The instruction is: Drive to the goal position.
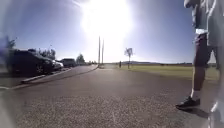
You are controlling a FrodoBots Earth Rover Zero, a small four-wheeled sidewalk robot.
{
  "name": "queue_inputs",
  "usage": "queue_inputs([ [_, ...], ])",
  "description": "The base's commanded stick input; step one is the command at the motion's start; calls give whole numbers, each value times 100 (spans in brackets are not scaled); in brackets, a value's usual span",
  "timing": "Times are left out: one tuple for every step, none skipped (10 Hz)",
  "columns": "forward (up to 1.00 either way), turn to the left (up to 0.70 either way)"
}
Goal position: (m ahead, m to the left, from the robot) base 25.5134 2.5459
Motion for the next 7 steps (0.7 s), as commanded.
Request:
queue_inputs([
  [0, 0],
  [0, 0],
  [15, 0],
  [52, 0],
  [100, 0],
  [100, 0],
  [100, 40],
])
